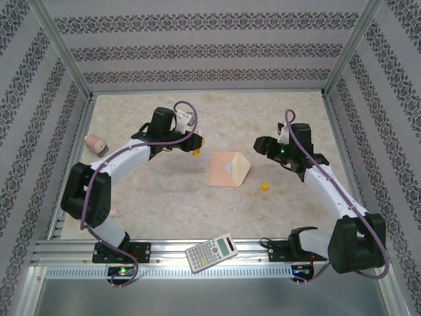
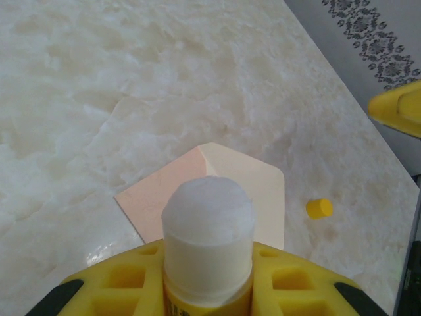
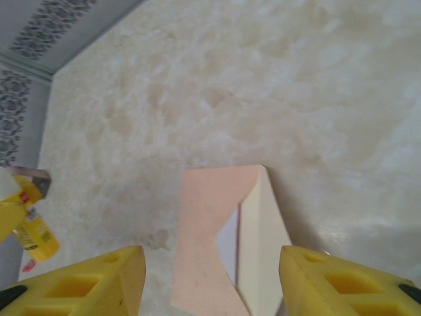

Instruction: Place the letter into the envelope and seal it

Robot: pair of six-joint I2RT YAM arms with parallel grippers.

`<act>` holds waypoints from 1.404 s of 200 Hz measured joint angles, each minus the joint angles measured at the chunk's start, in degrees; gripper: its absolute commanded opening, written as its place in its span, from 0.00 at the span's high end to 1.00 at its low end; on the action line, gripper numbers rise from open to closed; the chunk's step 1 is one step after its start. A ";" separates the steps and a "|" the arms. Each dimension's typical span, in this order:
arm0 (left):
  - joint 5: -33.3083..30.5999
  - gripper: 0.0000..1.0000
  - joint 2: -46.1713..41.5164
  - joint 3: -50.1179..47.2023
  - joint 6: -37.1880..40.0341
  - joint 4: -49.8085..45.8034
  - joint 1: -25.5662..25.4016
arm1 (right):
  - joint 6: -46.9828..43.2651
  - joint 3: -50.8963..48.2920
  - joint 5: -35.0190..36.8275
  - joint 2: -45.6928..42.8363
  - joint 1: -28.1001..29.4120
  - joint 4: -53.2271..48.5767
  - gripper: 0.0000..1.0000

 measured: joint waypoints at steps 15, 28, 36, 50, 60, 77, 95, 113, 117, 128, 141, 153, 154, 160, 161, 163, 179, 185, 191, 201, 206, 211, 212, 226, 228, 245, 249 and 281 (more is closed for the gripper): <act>-1.49 1.00 2.49 3.56 -1.36 -2.95 -1.46 | -0.17 0.57 0.55 1.73 -0.72 -1.90 0.48; -2.56 1.00 4.72 6.49 -2.54 -5.16 -2.73 | -0.33 0.83 0.76 2.95 -0.98 -3.08 0.50; -3.23 1.00 6.01 7.89 -3.34 -6.45 -3.52 | -0.44 0.96 0.94 3.61 -0.98 -3.91 0.50; -4.07 1.00 7.69 9.07 -4.79 -7.82 -4.85 | -0.44 1.31 1.18 4.50 -0.98 -5.42 0.50; -4.28 1.00 8.57 9.20 -5.88 -8.52 -5.68 | -0.48 1.64 1.29 5.01 -0.98 -6.25 0.51; -4.31 1.00 10.08 9.20 -7.78 -9.27 -6.97 | -0.83 2.36 1.53 6.03 -0.98 -7.78 0.53; -4.28 1.00 11.50 9.18 -9.66 -9.42 -7.91 | -1.33 2.99 2.32 6.97 -1.01 -9.20 0.55; -4.26 1.00 11.93 8.85 -11.47 -9.35 -8.24 | -2.29 3.56 3.06 7.63 -1.49 -10.91 0.56; -4.24 1.00 11.93 8.70 -11.96 -9.33 -8.24 | -2.54 3.69 3.10 7.80 -1.68 -11.19 0.56; -4.22 1.00 11.98 8.39 -12.92 -9.09 -8.24 | -3.06 4.09 3.50 8.35 -2.05 -12.00 0.58; -4.17 1.00 12.00 7.63 -13.99 -8.26 -8.24 | -3.76 4.39 3.72 9.14 -2.43 -12.52 0.62; -4.07 1.00 12.22 7.04 -14.67 -7.85 -8.24 | -4.17 4.39 3.74 9.86 -2.49 -12.79 0.64; -4.07 1.00 12.26 6.97 -14.73 -7.80 -8.24 | -4.17 4.39 3.74 9.90 -2.49 -12.81 0.64; -4.07 1.00 12.48 6.78 -15.10 -7.67 -8.24 | -4.46 4.39 3.74 10.32 -2.49 -12.98 0.65; -4.07 1.00 12.55 6.75 -15.15 -7.63 -8.24 | -4.48 4.39 3.72 10.40 -2.49 -13.03 0.65; -4.07 1.00 12.63 6.69 -15.26 -7.58 -8.24 | -4.66 4.39 3.74 10.56 -2.49 -13.07 0.66; -4.04 1.00 13.57 6.03 -15.91 -6.75 -8.24 | -5.14 4.39 3.69 11.74 -2.49 -13.40 0.68; -4.04 1.00 13.94 5.81 -16.15 -6.51 -8.24 | -5.25 4.39 3.69 12.11 -2.49 -13.53 0.70; -4.02 1.00 14.38 5.62 -16.41 -6.27 -8.24 | -5.38 4.39 3.72 12.39 -2.47 -13.60 0.71; -4.00 1.00 15.10 5.29 -16.76 -5.66 -8.24 | -5.44 4.39 3.69 12.74 -2.49 -13.68 0.72; -3.98 1.00 15.39 5.11 -16.94 -5.38 -8.24 | -5.44 4.39 3.69 12.85 -2.49 -13.70 0.72; -3.89 1.00 15.65 4.96 -17.00 -5.14 -8.24 | -5.46 4.39 3.72 12.92 -2.49 -13.77 0.72; -3.82 1.00 15.72 4.90 -17.07 -4.98 -8.24 | -5.46 4.39 3.72 12.92 -2.49 -13.77 0.72; -3.54 1.00 16.26 4.66 -17.25 -4.55 -8.24 | -5.46 4.39 3.72 13.11 -2.49 -13.86 0.72; -3.50 1.00 16.31 4.66 -17.31 -4.52 -8.24 | -5.49 4.39 3.72 13.14 -2.49 -13.86 0.73; -2.99 1.00 16.55 4.66 -17.38 -3.93 -8.24 | -5.62 4.39 3.72 13.81 -2.49 -13.84 0.74; -2.95 1.00 16.57 4.66 -17.38 -3.80 -8.24 | -5.64 4.39 3.69 14.01 -2.47 -13.84 0.74; -2.49 1.00 16.59 4.66 -17.33 -3.30 -8.24 | -5.79 4.39 3.72 15.61 -2.47 -13.81 0.79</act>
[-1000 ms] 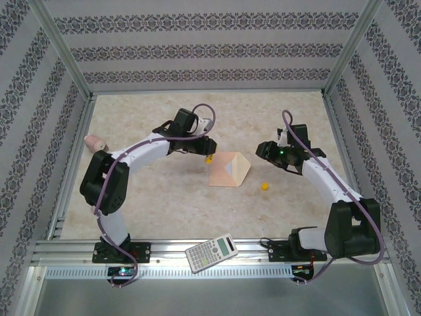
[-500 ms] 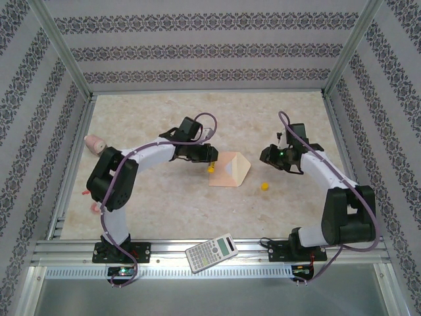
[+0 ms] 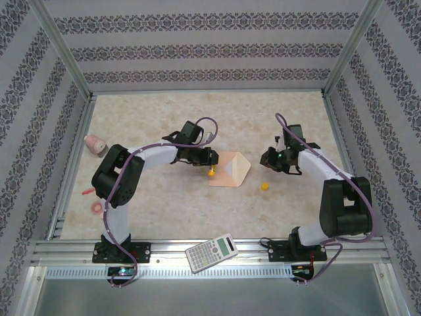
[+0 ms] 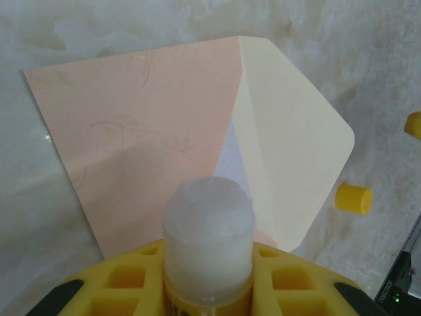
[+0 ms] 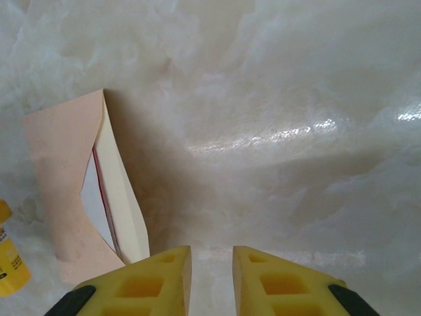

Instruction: Place the letter into the envelope and seal it

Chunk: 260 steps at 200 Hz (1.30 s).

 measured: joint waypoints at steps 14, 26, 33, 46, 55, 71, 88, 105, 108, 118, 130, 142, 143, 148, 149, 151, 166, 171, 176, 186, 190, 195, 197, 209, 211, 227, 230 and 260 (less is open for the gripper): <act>0.26 1.00 0.04 0.00 0.07 0.00 0.00 | -0.11 0.00 -0.02 0.63 0.02 0.04 0.81; 0.57 1.00 0.20 0.00 0.46 -0.02 0.00 | -0.24 0.00 0.00 1.18 0.04 0.04 0.83; 0.72 1.00 0.35 0.00 0.66 -0.04 0.00 | -0.28 0.00 0.00 1.53 0.04 0.13 0.84; 0.90 1.00 0.74 0.00 1.09 -0.17 0.02 | -0.28 0.00 0.00 2.08 0.09 0.44 0.85; 0.96 1.00 0.98 0.00 1.33 -0.35 0.02 | -0.31 0.00 0.00 2.32 0.15 0.68 0.86; 1.07 1.00 1.29 0.00 1.86 -0.70 0.07 | -0.31 0.00 0.00 3.02 0.55 1.20 0.88; 1.09 1.00 1.60 0.00 2.19 -0.90 0.07 | -0.28 0.00 0.00 4.11 1.29 1.79 0.89; 1.29 1.00 1.90 0.00 2.23 -0.90 0.07 | -0.26 0.00 -0.04 5.29 1.99 2.40 0.92; 1.31 1.00 1.97 0.00 2.23 -0.90 0.07 | -0.24 0.00 -0.02 5.46 2.03 2.56 0.92; 1.46 1.00 2.27 0.00 2.25 -0.87 0.07 | -0.15 0.00 -0.02 6.10 2.38 3.02 0.94; 1.49 1.00 2.71 0.00 2.23 -0.87 0.07 | 0.04 0.00 -0.04 6.56 2.43 3.50 0.94; 1.49 1.00 3.13 0.00 2.23 -0.87 0.07 | 0.37 0.00 -0.07 6.93 2.78 4.00 0.95; 1.49 1.00 3.17 0.00 2.23 -0.87 0.07 | 0.37 0.00 -0.07 6.95 2.78 4.02 0.95; 1.49 1.00 3.28 0.00 2.23 -0.87 0.07 | 0.42 0.00 -0.07 7.10 2.78 4.33 0.96; 1.49 1.00 3.30 0.00 2.23 -0.87 0.07 | 0.42 0.00 -0.07 7.15 2.80 4.35 0.96; 1.49 1.00 3.34 0.00 2.23 -0.87 0.07 | 0.42 0.00 -0.07 7.21 2.80 4.46 0.96; 1.49 1.00 3.50 0.00 2.23 -0.87 0.07 | 0.59 0.00 -0.07 7.67 3.06 5.05 0.96; 1.49 1.00 3.52 0.00 2.21 -0.85 0.07 | 0.61 0.00 -0.09 7.82 3.13 5.29 0.96; 1.49 1.00 3.54 0.00 2.21 -0.85 0.07 | 0.61 0.00 -0.09 8.00 3.17 5.57 0.96; 1.51 1.00 3.63 0.00 2.19 -0.83 0.07 | 0.66 0.00 -0.11 8.44 3.34 6.01 0.96; 1.51 1.00 3.65 0.00 2.16 -0.79 0.07 | 0.68 0.00 -0.09 8.57 3.43 6.10 0.96; 1.51 1.00 3.72 0.00 2.16 -0.79 0.07 | 0.81 0.00 -0.17 8.76 3.48 6.23 0.96; 1.53 1.00 3.74 0.00 2.14 -0.76 0.07 | 0.81 0.00 -0.22 8.85 3.56 6.27 0.96; 1.55 1.00 3.85 0.00 2.08 -0.72 0.07 | 0.87 0.00 -0.28 9.29 3.80 6.51 0.96; 1.60 1.00 3.87 -0.02 2.05 -0.70 0.07 | 0.90 0.00 -0.33 9.35 3.80 6.56 0.96; 1.86 1.00 3.91 -0.26 1.88 -0.13 0.07 | 1.05 0.04 -0.66 9.79 4.15 6.86 0.96; 1.90 1.00 3.91 -0.33 1.86 -0.04 0.07 | 1.05 0.09 -0.68 9.88 4.17 6.91 0.96; 2.16 1.00 3.96 -0.76 1.46 0.31 0.07 | 1.73 0.55 -1.62 10.43 4.79 7.52 0.97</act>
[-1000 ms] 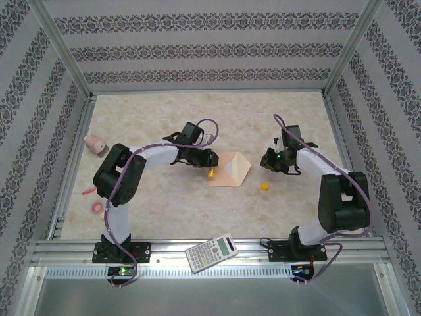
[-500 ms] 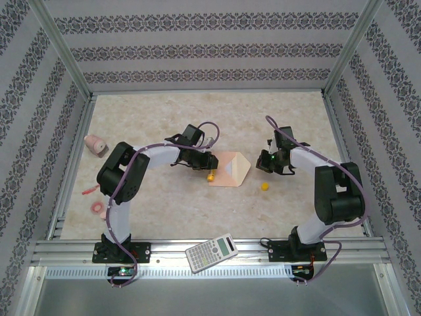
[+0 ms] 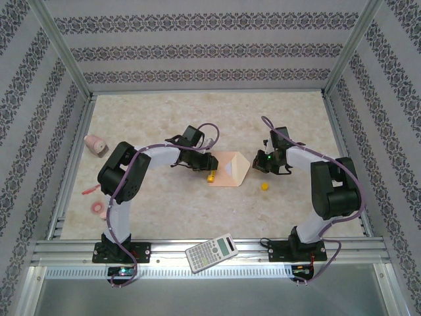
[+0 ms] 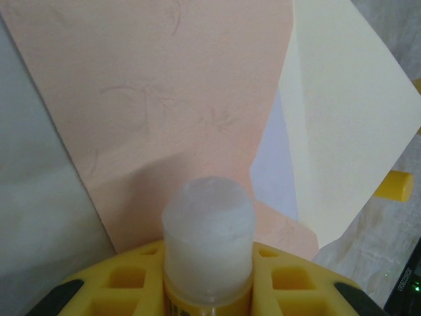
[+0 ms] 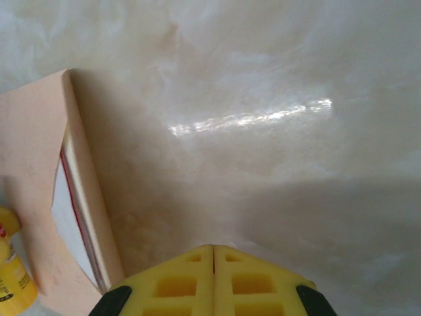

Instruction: Place the letter into the envelope and seal it

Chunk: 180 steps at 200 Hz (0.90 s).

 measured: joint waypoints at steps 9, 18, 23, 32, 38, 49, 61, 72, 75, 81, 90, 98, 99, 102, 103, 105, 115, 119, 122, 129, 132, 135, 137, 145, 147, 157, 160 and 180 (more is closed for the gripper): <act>0.22 1.00 0.00 -0.15 -0.22 0.31 0.00 | 0.24 0.13 -0.24 0.13 0.22 0.35 0.97; 0.39 1.00 0.00 -0.39 -0.57 0.83 0.00 | 0.59 0.20 -0.61 0.31 0.33 0.83 0.97; 0.42 1.00 0.00 -0.61 -0.70 1.14 0.00 | 0.66 0.22 -0.70 0.42 0.52 1.11 0.97; 0.52 1.00 0.00 -0.94 -1.07 1.55 0.00 | 0.87 0.22 -1.09 0.68 0.57 1.49 0.97; 0.63 1.00 0.00 -1.11 -1.20 1.77 0.00 | 1.01 0.22 -1.29 0.83 0.63 1.70 0.97; 0.79 1.00 0.00 -1.38 -1.51 2.36 0.00 | 1.27 0.22 -1.46 0.90 0.87 1.99 0.97; 0.85 1.00 0.00 -1.53 -1.92 2.78 0.00 | 1.70 0.22 -1.68 0.90 1.20 2.23 0.97; 0.85 1.00 0.00 -1.53 -2.14 2.84 0.00 | 1.88 0.24 -1.90 0.90 1.40 2.38 0.97; 0.85 1.00 0.00 -1.55 -2.21 2.89 0.00 | 1.90 0.24 -1.95 0.90 1.44 2.38 0.97; 0.85 1.00 0.00 -1.60 -2.36 3.02 0.00 | 1.95 0.31 -2.12 0.90 1.66 2.40 0.97; 0.87 1.00 0.00 -1.64 -2.43 3.19 0.00 | 2.01 0.37 -2.47 0.90 1.77 2.43 0.97; 0.87 1.00 0.00 -1.64 -2.54 3.23 0.00 | 2.14 0.42 -2.80 0.90 1.99 2.60 0.97; 0.87 1.00 0.00 -1.64 -2.56 3.26 0.00 | 2.14 0.42 -2.82 0.90 2.01 2.64 0.97; 0.87 1.00 0.00 -1.64 -2.56 3.28 0.00 | 2.16 0.42 -2.84 0.90 2.03 2.73 0.97; 0.87 1.00 0.00 -1.64 -2.56 3.28 0.00 | 2.16 0.42 -2.86 0.90 2.05 2.78 0.97; 0.87 1.00 0.00 -1.64 -2.56 3.32 0.00 | 2.14 0.42 -2.95 0.90 2.14 2.84 0.97; 0.87 1.00 0.00 -1.64 -2.58 3.48 0.00 | 2.16 0.42 -2.99 0.87 2.49 3.13 0.97; 0.87 1.00 0.00 -1.64 -2.58 3.52 0.00 | 2.19 0.42 -3.04 0.85 2.51 3.23 0.97; 0.87 1.00 0.00 -1.64 -2.58 3.56 0.00 | 2.23 0.42 -3.08 0.83 2.64 3.30 0.97; 0.87 1.00 0.00 -1.64 -2.58 3.61 0.00 | 2.32 0.42 -3.15 0.70 2.89 3.32 0.97; 0.87 1.00 0.00 -1.64 -2.56 3.61 0.00 | 2.34 0.42 -3.17 0.57 2.93 3.32 0.97; 0.87 1.00 0.00 -1.64 -2.56 3.61 0.00 | 2.34 0.42 -3.17 0.44 3.08 3.32 0.97; 0.87 1.00 0.00 -1.64 -2.58 3.61 0.00 | 2.34 0.42 -3.17 0.39 3.17 3.32 0.97; 0.87 1.00 0.00 -1.64 -2.56 3.61 0.00 | 2.36 0.42 -3.19 -0.11 3.26 3.32 0.97; 0.87 1.00 0.00 -1.64 -2.56 3.61 0.00 | 2.36 0.42 -3.19 -0.22 3.26 3.34 0.97; 0.87 1.00 0.00 -1.64 -2.56 3.61 0.00 | 2.36 0.42 -3.21 -0.98 3.45 3.41 0.97; 0.87 1.00 0.00 -1.64 -2.56 3.61 0.00 | 2.40 0.42 -3.19 -1.20 3.54 3.48 0.97; 0.87 1.00 0.00 -1.64 -2.56 3.61 0.00 | 2.82 0.42 -3.23 -2.23 4.02 4.09 0.97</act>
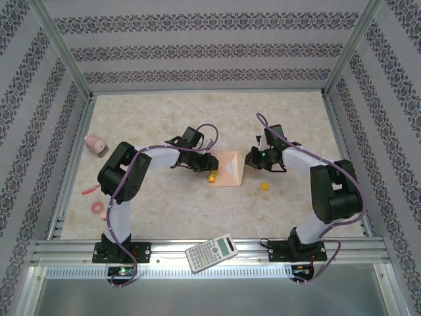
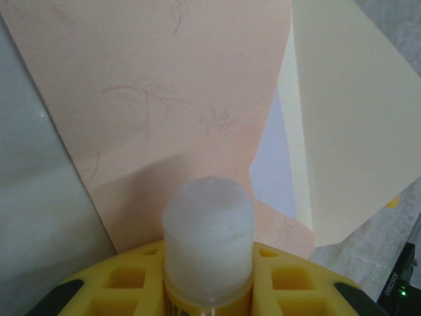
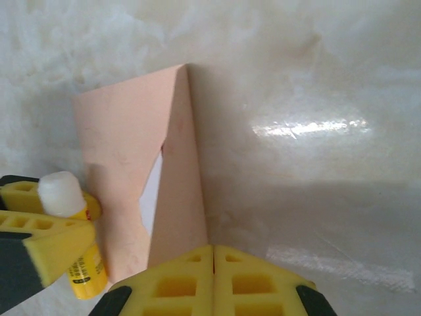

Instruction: Place the letter into the envelope and seal it

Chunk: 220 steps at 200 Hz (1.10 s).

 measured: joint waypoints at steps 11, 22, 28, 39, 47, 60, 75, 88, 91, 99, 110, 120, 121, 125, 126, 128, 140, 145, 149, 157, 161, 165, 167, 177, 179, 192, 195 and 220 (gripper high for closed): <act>0.00 1.00 0.00 0.00 0.00 0.00 0.00 | 0.44 0.00 0.00 -0.22 0.42 0.50 0.97; 0.00 1.00 0.00 0.00 0.00 0.00 0.00 | 0.72 0.00 -0.24 -0.24 1.03 1.09 0.97; 0.02 1.00 0.00 0.00 0.00 0.00 0.00 | 0.85 0.00 -0.35 -0.24 1.40 1.38 0.97; 0.13 1.00 0.00 0.00 0.00 0.00 0.00 | 1.05 0.00 -0.61 -0.22 2.03 1.77 0.97; 0.17 1.00 0.00 0.00 0.00 0.00 0.00 | 1.31 0.00 -0.83 -0.20 2.62 2.19 0.97; 0.20 1.00 0.00 0.02 0.00 0.00 0.00 | 1.90 0.02 -0.92 -0.09 3.50 2.84 0.97; 0.22 1.00 0.00 0.02 0.00 0.00 0.00 | 2.38 0.20 -1.11 0.48 4.61 3.56 0.97; 0.22 1.00 0.00 0.02 0.00 0.00 0.00 | 2.80 0.57 -1.27 1.33 5.49 4.24 0.97; 0.24 1.00 0.00 0.02 0.00 0.00 0.00 | 2.86 0.68 -1.25 1.51 5.66 4.33 0.97; 0.28 1.00 0.00 0.02 0.00 0.00 0.00 | 3.30 0.94 -1.27 2.08 6.08 4.74 0.97; 0.39 1.00 0.00 0.02 -0.02 0.00 0.00 | 3.67 1.22 -1.29 2.80 6.67 5.20 0.97; 0.44 1.00 0.00 0.02 0.00 0.02 0.00 | 3.91 1.53 -1.29 3.52 7.13 5.57 0.97; 0.44 1.00 0.00 0.02 0.00 0.02 0.00 | 3.98 1.55 -1.29 3.65 7.13 5.62 0.97; 0.46 1.00 0.00 0.02 0.00 0.02 0.00 | 4.07 1.66 -1.33 3.91 7.21 5.79 0.97; 0.46 1.00 0.00 0.02 0.00 0.02 0.00 | 4.07 1.68 -1.33 4.02 7.30 5.88 0.97; 0.48 1.00 0.00 0.02 0.00 0.02 0.00 | 4.11 1.75 -1.33 4.22 7.45 5.97 0.97; 0.63 1.00 0.00 0.02 0.00 0.02 0.00 | 4.46 1.97 -1.46 5.14 7.85 6.49 0.97; 0.72 1.00 0.00 0.02 -0.02 0.04 0.00 | 4.63 2.01 -1.53 5.55 7.87 6.73 0.97; 0.83 1.00 0.00 0.02 -0.02 0.04 0.00 | 4.92 2.03 -1.64 5.81 8.09 6.93 0.97; 0.90 1.00 0.00 0.02 -0.02 0.11 0.00 | 5.16 2.05 -1.70 6.27 8.24 7.28 0.97; 1.01 1.00 0.00 0.02 -0.02 0.17 0.00 | 5.18 2.05 -1.70 6.45 8.26 7.37 0.97; 1.03 1.00 0.00 0.02 -0.02 0.26 0.00 | 5.35 2.14 -1.75 6.62 8.46 7.37 0.97; 1.05 1.00 0.00 0.02 -0.02 0.31 0.00 | 5.38 2.16 -1.75 6.69 8.50 7.34 0.97; 1.07 1.00 0.00 0.02 -0.02 0.52 0.00 | 5.51 2.49 -1.86 7.02 8.61 7.37 0.97; 1.07 1.00 0.00 0.02 -0.02 0.57 0.00 | 5.55 2.58 -1.86 7.06 8.61 7.37 0.97; 1.07 1.00 0.00 0.02 -0.02 0.72 0.00 | 5.57 3.17 -1.90 7.45 8.87 7.76 0.97; 1.07 1.00 0.00 0.02 0.00 0.72 0.00 | 5.62 3.28 -1.90 7.54 8.87 7.91 0.97; 1.25 1.00 0.00 0.02 -0.02 0.87 0.00 | 6.19 3.80 -2.32 7.98 8.98 8.72 0.97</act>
